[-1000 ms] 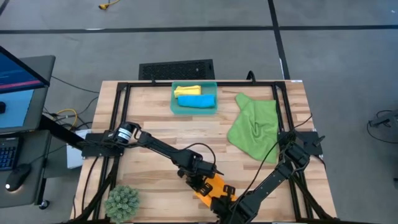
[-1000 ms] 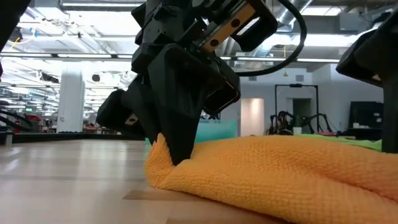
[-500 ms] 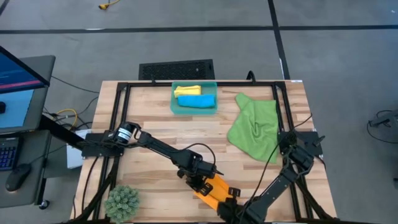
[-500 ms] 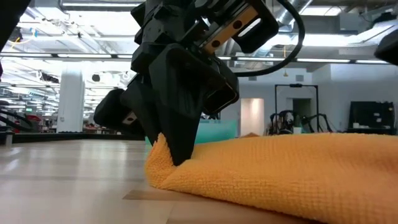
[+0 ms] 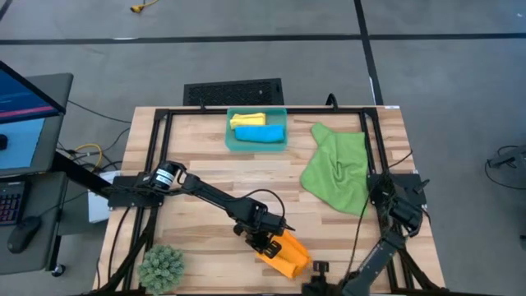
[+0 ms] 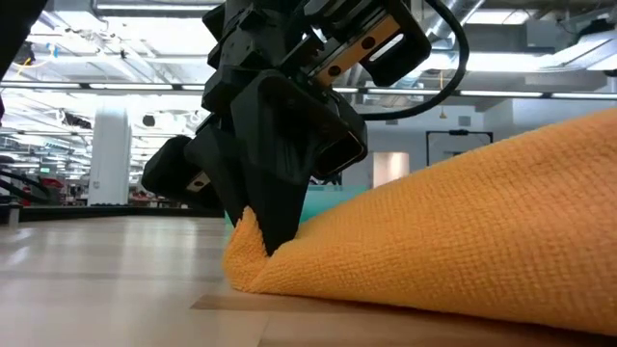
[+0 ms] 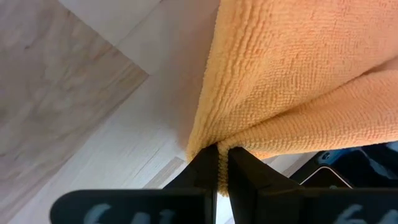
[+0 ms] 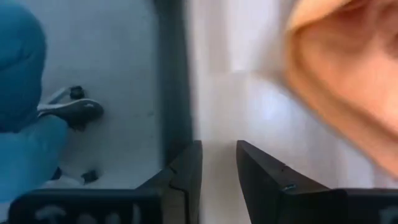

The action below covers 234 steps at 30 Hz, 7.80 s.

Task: Roll microfiber towels into tight, uniform cylinder then place into a basket
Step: Roll the orange microfiber towel

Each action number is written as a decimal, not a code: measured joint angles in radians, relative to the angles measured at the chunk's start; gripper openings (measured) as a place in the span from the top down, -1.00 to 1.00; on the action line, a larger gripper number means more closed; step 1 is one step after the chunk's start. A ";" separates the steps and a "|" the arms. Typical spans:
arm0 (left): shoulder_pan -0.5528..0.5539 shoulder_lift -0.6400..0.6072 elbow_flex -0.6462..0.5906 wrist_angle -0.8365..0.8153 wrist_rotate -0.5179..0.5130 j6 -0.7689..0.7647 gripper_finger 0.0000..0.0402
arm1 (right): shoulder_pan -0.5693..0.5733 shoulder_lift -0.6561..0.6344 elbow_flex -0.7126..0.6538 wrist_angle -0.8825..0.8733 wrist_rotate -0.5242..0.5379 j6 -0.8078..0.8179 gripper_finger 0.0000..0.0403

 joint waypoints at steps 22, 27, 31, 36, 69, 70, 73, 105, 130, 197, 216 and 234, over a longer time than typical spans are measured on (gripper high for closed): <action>0.000 0.000 0.000 0.002 -0.007 0.005 0.96 | -0.064 -0.002 0.027 0.157 0.298 -0.625 0.19; -0.001 0.000 0.000 0.002 -0.008 0.012 0.96 | -0.104 -0.002 0.027 0.151 0.170 -0.614 -0.08; -0.001 0.000 0.000 0.002 -0.008 0.020 0.96 | -0.121 -0.002 0.027 0.155 0.123 -0.555 -0.17; -0.001 0.000 0.000 0.002 -0.009 0.020 0.95 | -0.104 -0.002 0.060 0.118 0.125 -0.554 -0.12; -0.008 0.000 0.000 0.003 -0.017 0.067 0.94 | -0.203 -0.003 0.103 -0.131 -0.037 -0.236 -0.14; -0.010 0.000 0.000 0.003 -0.020 0.073 0.94 | -0.203 -0.003 0.093 -0.125 -0.034 -0.236 -0.14; -0.016 -0.001 0.000 0.003 -0.024 0.080 0.94 | -0.207 -0.002 0.044 -0.077 -0.036 -0.224 -0.14; -0.072 -0.002 -0.001 0.072 -0.174 0.394 0.94 | -0.192 -0.005 -0.033 0.023 -0.044 -0.079 0.81; -0.094 -0.001 0.002 0.124 -0.219 0.395 0.46 | -0.178 -0.005 -0.037 0.039 -0.054 -0.079 0.89; -0.244 0.078 0.057 0.178 -0.789 1.009 0.90 | -0.122 -0.006 -0.037 -0.026 -0.089 -0.194 0.89; -0.180 0.089 0.050 0.345 0.168 0.148 0.91 | -0.054 -0.001 0.014 0.237 -0.161 -0.157 0.86; -0.004 0.089 0.053 0.264 0.332 -0.312 0.92 | -0.068 -0.003 0.015 0.183 -0.147 -0.112 0.89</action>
